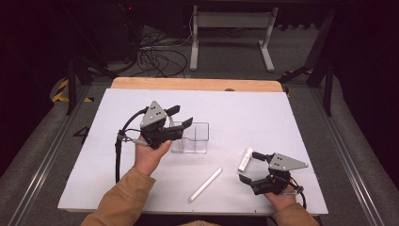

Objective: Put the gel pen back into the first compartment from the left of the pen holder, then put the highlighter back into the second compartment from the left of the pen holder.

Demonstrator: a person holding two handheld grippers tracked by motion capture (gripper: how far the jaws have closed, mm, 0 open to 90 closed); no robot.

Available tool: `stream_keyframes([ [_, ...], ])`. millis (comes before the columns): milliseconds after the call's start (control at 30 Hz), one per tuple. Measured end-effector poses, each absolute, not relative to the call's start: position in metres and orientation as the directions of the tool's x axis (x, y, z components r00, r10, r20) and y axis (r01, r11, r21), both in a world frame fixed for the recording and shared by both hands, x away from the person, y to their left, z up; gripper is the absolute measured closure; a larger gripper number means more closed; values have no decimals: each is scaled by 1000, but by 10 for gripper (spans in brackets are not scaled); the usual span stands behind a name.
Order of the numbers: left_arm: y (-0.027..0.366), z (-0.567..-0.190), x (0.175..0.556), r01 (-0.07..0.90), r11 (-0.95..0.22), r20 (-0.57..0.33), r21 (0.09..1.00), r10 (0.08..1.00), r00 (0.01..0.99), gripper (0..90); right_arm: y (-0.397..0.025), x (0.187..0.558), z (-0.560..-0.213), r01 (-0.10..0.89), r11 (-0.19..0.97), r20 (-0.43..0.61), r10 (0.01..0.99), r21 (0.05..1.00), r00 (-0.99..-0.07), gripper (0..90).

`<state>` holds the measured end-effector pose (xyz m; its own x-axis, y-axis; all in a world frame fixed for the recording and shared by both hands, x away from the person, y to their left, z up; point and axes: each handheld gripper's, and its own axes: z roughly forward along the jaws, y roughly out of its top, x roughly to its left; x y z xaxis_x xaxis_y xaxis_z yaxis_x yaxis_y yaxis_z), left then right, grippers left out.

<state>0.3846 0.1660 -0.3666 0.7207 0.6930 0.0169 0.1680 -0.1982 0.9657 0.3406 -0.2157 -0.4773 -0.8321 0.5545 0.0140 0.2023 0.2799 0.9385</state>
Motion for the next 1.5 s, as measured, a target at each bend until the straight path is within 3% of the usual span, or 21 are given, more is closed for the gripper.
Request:
stream_keyframes([
  [700,139,-371,370,390,-341,-120,855,603,789,274,-217,340,-476,198,263,24,546,944,-838,36],
  [1500,98,-400,357,411,-570,-58,712,535,843,294,-219,338,-475,192,252,30,533,949,-846,35],
])
